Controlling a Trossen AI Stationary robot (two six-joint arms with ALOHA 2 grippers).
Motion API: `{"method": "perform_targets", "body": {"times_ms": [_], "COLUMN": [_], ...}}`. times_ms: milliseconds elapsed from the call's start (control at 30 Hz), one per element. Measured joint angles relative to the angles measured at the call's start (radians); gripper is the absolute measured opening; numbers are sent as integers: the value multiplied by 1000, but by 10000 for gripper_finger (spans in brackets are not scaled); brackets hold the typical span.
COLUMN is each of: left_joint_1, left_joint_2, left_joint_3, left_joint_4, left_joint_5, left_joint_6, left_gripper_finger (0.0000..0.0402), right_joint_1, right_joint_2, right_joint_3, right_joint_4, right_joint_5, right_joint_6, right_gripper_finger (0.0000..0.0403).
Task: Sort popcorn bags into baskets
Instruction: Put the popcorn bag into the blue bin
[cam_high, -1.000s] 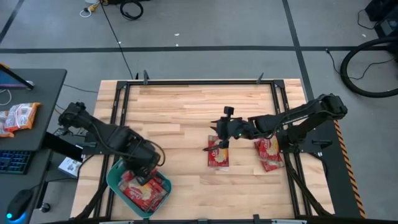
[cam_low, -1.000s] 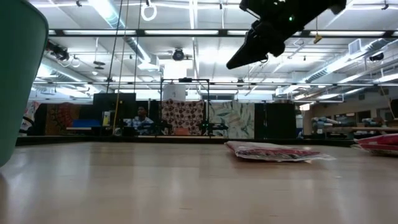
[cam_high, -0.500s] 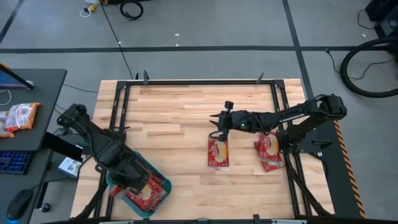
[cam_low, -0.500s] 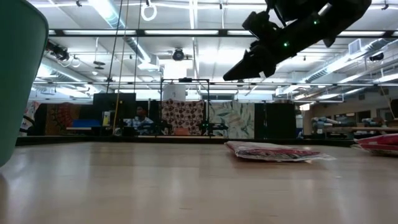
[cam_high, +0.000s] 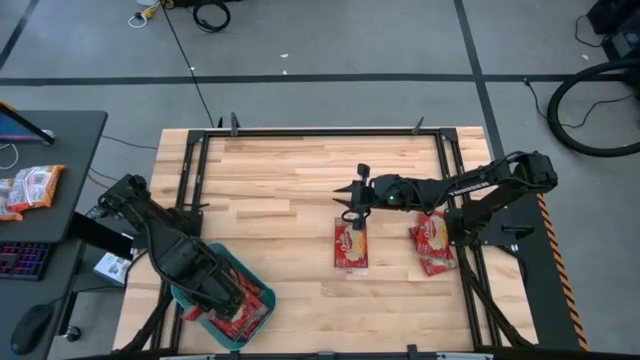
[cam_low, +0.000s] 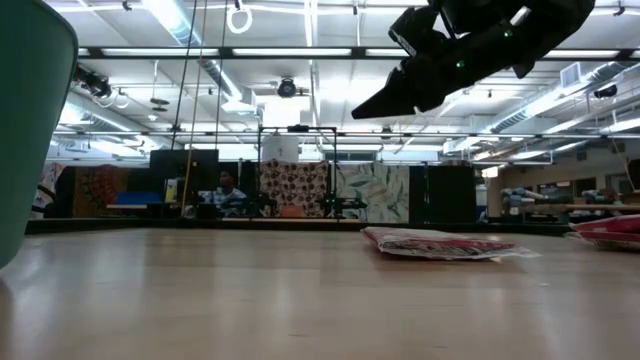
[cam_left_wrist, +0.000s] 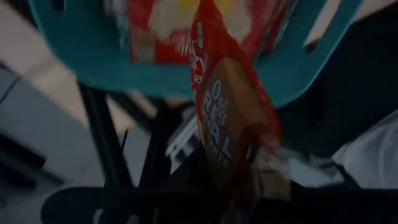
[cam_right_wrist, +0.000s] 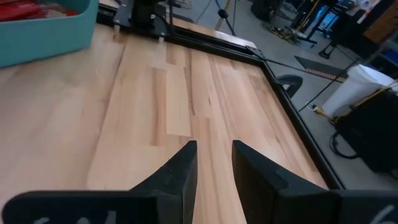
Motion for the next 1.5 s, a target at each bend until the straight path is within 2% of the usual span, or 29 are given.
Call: {"method": "perform_targets", "body": {"times_ms": [300, 500, 700, 800, 933, 1100, 1367, 1500], "left_joint_1": [0, 3, 0, -5, -11, -6, -3, -1], "left_joint_2": [0, -3, -27, -44, -78, -109, -105, -105], "left_joint_3": [-114, -119, -122, -179, -275, -304, -393, -404], "left_joint_4": [-5, -5, -6, -1, -7, -7, 17, 74], "left_joint_5": [-4, -52, -89, -68, 9, -33, -36, -46], "left_joint_6": [98, 167, 171, 190, 196, 167, 198, 214], "left_gripper_finger": [31, 32, 32, 30, 31, 35, 39, 62], "right_joint_1": [0, 2, 2, 2, 2, 2, 3, 3], "right_joint_2": [0, 0, 0, 0, 0, 0, 0, 0], "right_joint_3": [0, 0, 0, 0, 1, 1, 1, 1], "right_joint_4": [-8, -9, -9, -9, -12, -15, -17, -17], "right_joint_5": [-58, -61, -63, -63, -63, -63, -67, -79], "right_joint_6": [46, 49, 53, 51, 50, 48, 60, 63], "right_gripper_finger": [105, 105, 105, 105, 105, 105, 105, 105]}}
